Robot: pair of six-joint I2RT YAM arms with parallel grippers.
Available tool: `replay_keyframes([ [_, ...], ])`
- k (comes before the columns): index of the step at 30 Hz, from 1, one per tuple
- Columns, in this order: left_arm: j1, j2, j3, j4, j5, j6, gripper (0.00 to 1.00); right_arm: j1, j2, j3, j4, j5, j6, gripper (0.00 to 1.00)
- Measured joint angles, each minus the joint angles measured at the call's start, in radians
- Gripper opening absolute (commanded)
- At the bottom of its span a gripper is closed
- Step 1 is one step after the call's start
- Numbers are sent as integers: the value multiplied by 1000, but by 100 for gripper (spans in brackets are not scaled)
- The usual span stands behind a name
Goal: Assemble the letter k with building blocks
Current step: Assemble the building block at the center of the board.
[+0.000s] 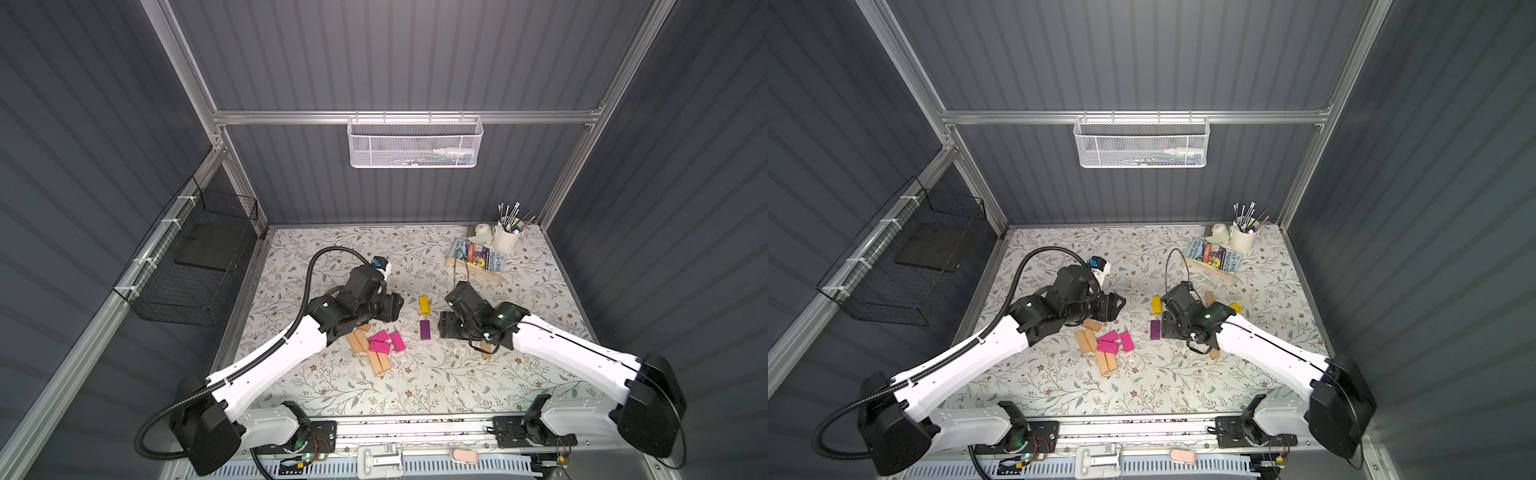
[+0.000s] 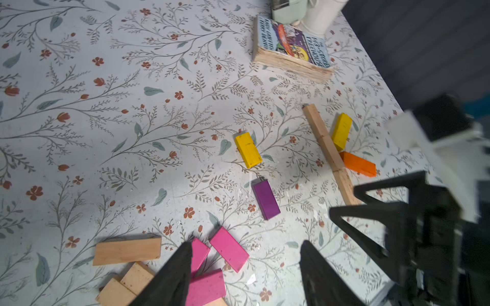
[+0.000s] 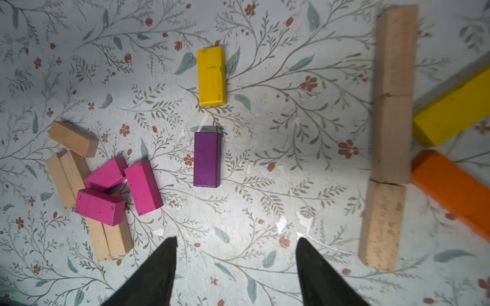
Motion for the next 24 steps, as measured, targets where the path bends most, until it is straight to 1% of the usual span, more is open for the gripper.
replay_keyframes([
  [2,0,-34,-18,-35,31,82,70,18,77,27,15,-8,6,64],
  [7,0,-121,-63,-110,66,269,77,29,217,71,53,-20,21,58],
  [12,0,-282,-154,-157,69,425,82,33,321,124,75,-12,24,55],
  [15,0,-351,-193,-170,66,475,83,36,371,153,81,1,24,52],
  [17,0,-371,-209,-172,66,496,85,38,400,167,90,9,24,49],
  [21,0,-372,-221,-180,70,524,87,39,451,187,101,32,23,40],
  [24,0,-367,-221,-180,72,536,88,39,471,188,107,49,23,36],
])
